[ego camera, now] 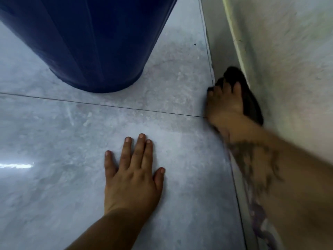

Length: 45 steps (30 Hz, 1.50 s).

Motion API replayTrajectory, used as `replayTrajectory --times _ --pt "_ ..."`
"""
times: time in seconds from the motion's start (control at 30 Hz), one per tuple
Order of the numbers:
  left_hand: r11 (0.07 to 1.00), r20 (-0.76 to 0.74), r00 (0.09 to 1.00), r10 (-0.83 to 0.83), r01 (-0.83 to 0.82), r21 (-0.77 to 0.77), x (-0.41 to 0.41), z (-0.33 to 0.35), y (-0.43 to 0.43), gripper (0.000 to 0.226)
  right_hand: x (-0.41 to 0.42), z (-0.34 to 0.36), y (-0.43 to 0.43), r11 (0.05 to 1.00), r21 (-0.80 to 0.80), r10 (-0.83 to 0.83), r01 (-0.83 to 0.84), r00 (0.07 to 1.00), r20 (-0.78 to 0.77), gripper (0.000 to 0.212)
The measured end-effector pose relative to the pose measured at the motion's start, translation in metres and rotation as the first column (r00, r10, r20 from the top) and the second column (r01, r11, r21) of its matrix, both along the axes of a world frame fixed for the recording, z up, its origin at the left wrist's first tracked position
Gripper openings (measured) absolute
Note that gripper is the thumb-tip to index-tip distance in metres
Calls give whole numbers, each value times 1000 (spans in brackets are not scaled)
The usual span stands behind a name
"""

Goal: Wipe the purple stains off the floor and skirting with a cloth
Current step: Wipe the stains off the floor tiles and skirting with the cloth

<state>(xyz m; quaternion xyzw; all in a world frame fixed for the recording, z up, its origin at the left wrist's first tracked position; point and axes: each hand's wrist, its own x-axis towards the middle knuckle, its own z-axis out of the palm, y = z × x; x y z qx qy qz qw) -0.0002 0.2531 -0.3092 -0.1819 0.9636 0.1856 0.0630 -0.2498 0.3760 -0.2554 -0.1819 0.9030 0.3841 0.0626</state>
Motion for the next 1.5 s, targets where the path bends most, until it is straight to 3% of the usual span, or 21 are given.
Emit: replayTrajectory --times 0.13,0.23,0.33,0.4,0.47,0.6,0.67,0.83,0.93,1.0,1.07,1.13,1.17,1.23,1.27,1.33,1.4,1.43,1.5 --pt "1000 7 1000 -10 10 -20 1 -4 -2 69 -36 -5 -20 1000 -6 -30 30 1000 -1 53" --pt "1000 34 999 -14 15 -19 0 -3 -2 69 42 -8 12 983 -178 -54 48 998 -30 51" --pt "1000 45 999 -14 14 -8 1 0 -1 70 163 -2 58 918 -354 -162 176 984 68 59" --pt "1000 50 999 -7 6 2 1 1 -2 71 213 1 77 828 -499 -207 256 966 152 64" --pt "1000 52 999 -7 7 15 1 2 -2 71 222 -10 84 723 -632 -194 280 960 202 53" --pt "1000 71 997 -31 31 1 -1 6 -1 72 155 -31 51 331 -924 -197 189 972 128 37" --pt "999 59 997 -42 43 -9 -1 6 -1 71 101 -38 28 229 -959 -215 169 969 119 41" --pt "998 -36 998 -51 50 -33 -2 1 -1 72 -43 -45 -39 284 -948 -207 145 974 87 50" --pt "998 -109 993 -38 31 -59 0 -5 -3 73 -95 -47 -80 465 -872 -149 153 984 93 48" --pt "996 -143 989 -31 19 -82 -2 -10 -3 74 -99 -49 -99 557 -829 29 44 997 73 44" --pt "995 -137 990 -43 30 -97 -2 -11 -2 73 -78 -44 -104 523 -843 318 -128 947 54 40" --pt "995 -107 993 -45 35 -93 -2 -7 -3 73 -40 -40 -93 414 -864 582 -286 813 10 38" --pt "995 -93 995 -44 35 -95 -2 -7 -2 73 -20 -38 -82 369 -876 655 -311 755 8 38" --pt "994 -74 996 -43 36 -103 -1 -6 0 73 13 -39 -52 366 -895 707 -256 702 88 40" --pt "994 -70 996 -46 39 -104 -1 -5 0 73 24 -40 -35 382 -897 689 -221 715 118 41" --pt "994 -69 997 -45 37 -105 -1 -5 0 72 20 -41 -10 414 -899 516 -143 850 102 41" --pt "992 -36 998 -49 45 -119 -2 -5 1 73 -8 -42 -13 461 -887 143 -18 988 54 44" --pt "991 -19 998 -52 49 -125 -3 -5 1 73 -24 -43 -23 486 -874 2 33 999 39 46" --pt "990 -9 999 -47 46 -132 -3 -4 1 72 -40 -42 -55 528 -849 10 34 999 46 48"
